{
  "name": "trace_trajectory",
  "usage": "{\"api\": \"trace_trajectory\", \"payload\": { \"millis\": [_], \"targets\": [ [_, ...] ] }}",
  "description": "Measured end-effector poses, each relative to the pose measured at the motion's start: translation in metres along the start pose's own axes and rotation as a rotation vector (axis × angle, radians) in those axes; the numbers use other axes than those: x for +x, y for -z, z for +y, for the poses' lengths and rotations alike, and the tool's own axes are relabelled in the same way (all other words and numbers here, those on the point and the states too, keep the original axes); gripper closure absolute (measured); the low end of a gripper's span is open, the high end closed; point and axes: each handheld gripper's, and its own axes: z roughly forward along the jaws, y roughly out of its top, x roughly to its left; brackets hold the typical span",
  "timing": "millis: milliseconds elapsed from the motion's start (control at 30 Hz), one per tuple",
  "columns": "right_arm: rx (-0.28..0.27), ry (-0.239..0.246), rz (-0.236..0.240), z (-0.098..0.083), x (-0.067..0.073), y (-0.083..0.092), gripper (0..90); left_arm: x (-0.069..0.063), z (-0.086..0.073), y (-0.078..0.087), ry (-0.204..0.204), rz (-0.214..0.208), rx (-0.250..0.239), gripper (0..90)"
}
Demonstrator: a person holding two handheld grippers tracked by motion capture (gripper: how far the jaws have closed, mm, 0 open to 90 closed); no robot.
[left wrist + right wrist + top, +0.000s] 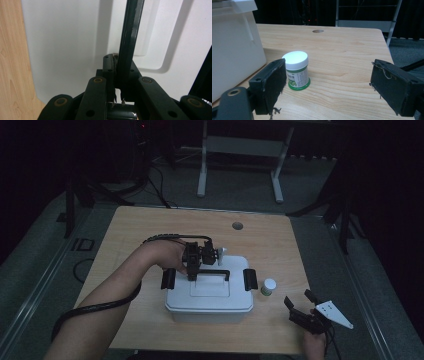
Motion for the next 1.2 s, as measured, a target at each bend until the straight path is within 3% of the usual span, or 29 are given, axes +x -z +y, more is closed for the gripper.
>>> {"api": "trace_trajectory", "payload": {
  "millis": [167, 633, 933, 1200],
  "targets": [
    [-0.003, -0.001, 0.000, 0.000, 0.000, 0.000, 12.9, -0.003, 0.000, 0.002, -0.014, -0.029, -0.003, 83.4],
    [0.002, 0.002, -0.001, 0.000, 0.000, 0.000, 12.9, -0.006, -0.007, 0.021, -0.024, -0.010, -0.040, 83.5],
    [0.003, 0.003, -0.002, 0.000, 0.000, 0.000, 12.9, -0.008, -0.018, 0.036, -0.009, 0.003, -0.051, 83.5],
    [0.005, 0.009, -0.006, 0.000, 0.001, -0.001, 12.9, -0.008, -0.043, 0.043, 0.033, 0.012, -0.045, 83.4]
  ]
}}
